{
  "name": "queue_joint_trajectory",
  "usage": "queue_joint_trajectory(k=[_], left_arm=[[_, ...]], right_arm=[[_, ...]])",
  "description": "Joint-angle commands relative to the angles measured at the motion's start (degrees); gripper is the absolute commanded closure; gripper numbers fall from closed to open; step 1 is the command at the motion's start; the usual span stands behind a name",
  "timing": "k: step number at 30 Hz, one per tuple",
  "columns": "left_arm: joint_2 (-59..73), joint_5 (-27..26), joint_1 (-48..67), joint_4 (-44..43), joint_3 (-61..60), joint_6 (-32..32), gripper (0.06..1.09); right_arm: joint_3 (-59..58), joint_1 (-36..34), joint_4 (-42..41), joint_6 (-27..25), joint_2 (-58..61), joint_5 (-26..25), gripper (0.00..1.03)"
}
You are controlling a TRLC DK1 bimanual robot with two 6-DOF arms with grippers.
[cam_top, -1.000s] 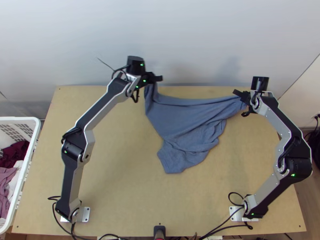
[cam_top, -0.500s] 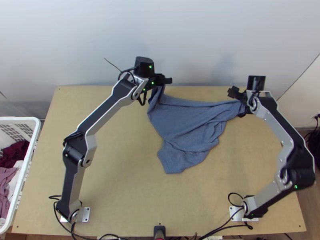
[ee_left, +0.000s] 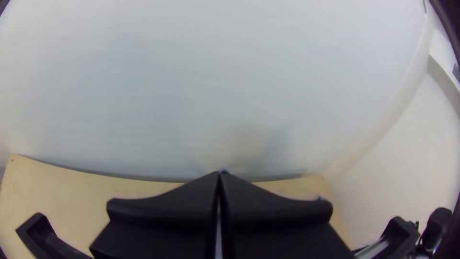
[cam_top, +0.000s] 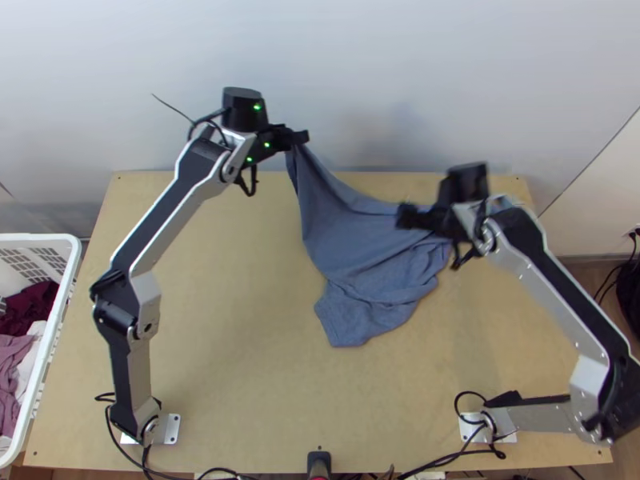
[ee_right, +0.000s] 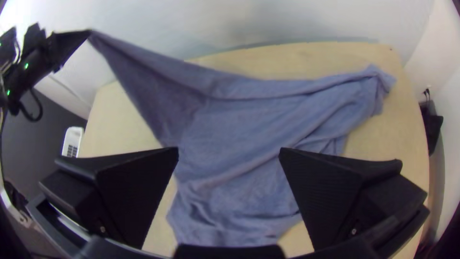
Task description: Fold the t-shirt
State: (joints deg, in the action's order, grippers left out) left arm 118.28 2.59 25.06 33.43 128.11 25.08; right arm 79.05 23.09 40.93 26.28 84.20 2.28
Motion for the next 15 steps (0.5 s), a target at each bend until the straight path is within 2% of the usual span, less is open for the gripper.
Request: queue_joint_trajectory(k=[1,8,15], left_arm=[[-3.76,0.66,-3.00,2.69,-2.69,-0.38,1.05],[-6.31,1.89,-3.61,3.31,-7.88,-0.56,1.05],[-8.24,2.86,-3.79,3.22,-11.31,-0.56,1.05]], right_arm=[[-6.10,14.17,2.40,0.61,-3.61,2.46,0.05],[-12.34,24.81,0.38,0.61,-1.76,2.37,0.05],[-16.91,30.87,-5.33,0.79,3.60,1.76,0.05]])
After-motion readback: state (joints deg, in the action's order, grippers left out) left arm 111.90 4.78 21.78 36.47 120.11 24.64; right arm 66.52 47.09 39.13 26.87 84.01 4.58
